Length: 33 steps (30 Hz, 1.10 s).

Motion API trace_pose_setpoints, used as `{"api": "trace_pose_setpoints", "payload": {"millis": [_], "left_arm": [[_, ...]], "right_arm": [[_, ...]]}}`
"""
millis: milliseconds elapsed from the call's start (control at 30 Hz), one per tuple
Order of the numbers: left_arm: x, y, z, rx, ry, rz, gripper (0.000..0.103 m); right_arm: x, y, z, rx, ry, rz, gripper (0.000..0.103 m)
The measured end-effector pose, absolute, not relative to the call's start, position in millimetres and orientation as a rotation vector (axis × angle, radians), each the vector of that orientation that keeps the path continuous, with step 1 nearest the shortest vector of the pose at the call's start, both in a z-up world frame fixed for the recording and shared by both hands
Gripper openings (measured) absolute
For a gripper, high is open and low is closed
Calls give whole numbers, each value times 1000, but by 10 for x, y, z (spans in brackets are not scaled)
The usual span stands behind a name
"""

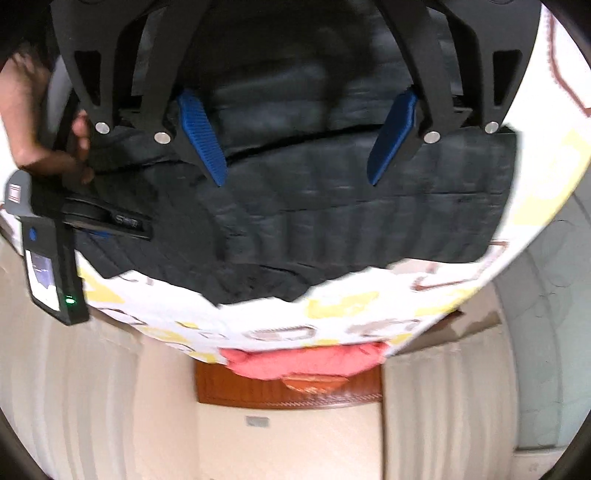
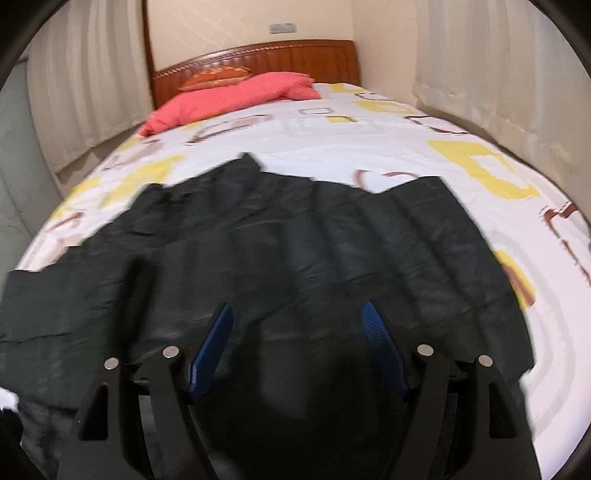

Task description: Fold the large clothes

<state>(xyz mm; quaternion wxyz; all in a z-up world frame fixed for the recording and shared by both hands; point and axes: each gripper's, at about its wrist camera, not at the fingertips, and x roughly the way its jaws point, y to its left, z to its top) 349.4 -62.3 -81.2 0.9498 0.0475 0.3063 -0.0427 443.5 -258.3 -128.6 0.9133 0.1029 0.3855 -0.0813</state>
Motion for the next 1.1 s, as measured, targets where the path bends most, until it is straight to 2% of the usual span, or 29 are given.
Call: {"api": "trace_pose_setpoints", "payload": {"millis": [167,333,367,400,433,467,500,600,867,1100], "left_arm": [[3429,-188,-796,137,594,44,80],[3527,259,-923,59,662,113,80],[3541,308,-946,47,671,119,80],[3558,352,-965,36,680,122,80],[3570,385,-976,29,684,126,80],[3570,409,-978,25,682,128,80],[3567,422,-978,22,679,129,80],[3562,446,-960,12,668,125,80],[3534,313,-862,8,639,81,80],[3635,150,-897,51,651,65,80]], "right_arm": [[4479,-2088,-1237,231,825,-64,72],[4623,-1668,-1380,199,892,5,71],[4631,-1626,-1410,189,899,8,52],[4632,-1597,-1425,184,904,10,39],[4625,-1596,-1419,183,899,5,38],[4609,-1609,-1394,184,888,9,28],[4597,-1638,-1367,186,880,17,23],[4537,-1741,-1264,184,845,-4,20],[4316,-2361,-1054,150,770,-122,19],[4226,-3045,-1128,165,785,-237,19]]}}
